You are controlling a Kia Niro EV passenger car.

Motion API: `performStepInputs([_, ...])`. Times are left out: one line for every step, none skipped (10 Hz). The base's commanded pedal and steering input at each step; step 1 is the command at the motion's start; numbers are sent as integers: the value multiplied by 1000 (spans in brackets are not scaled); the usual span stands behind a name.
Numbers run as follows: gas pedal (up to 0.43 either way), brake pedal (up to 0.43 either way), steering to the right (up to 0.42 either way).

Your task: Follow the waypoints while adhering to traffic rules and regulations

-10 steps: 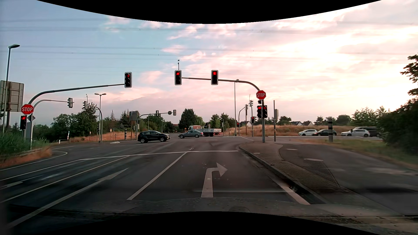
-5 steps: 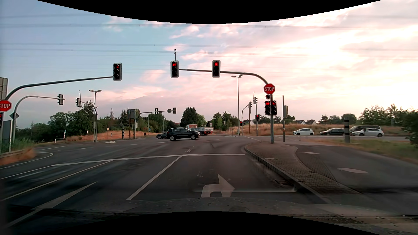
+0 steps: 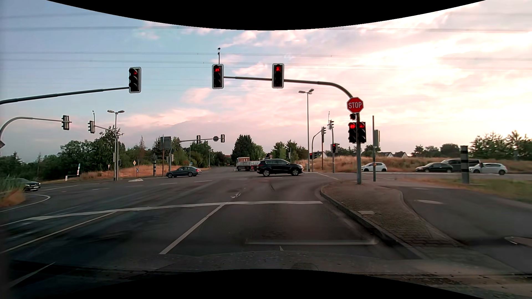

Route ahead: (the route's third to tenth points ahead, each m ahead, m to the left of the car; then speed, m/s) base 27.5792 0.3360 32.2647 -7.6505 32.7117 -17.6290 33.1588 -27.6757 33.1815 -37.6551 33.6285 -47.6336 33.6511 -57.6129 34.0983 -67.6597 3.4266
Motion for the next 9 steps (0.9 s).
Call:
performStepInputs([0, 232, -33])
performStepInputs([0, 232, -33])
performStepInputs([0, 232, -33])
performStepInputs([0, 232, -33])
performStepInputs([0, 232, -30])
performStepInputs([0, 232, -24])
performStepInputs([0, 232, -20])
performStepInputs([0, 232, -15])
performStepInputs([0, 232, -10])
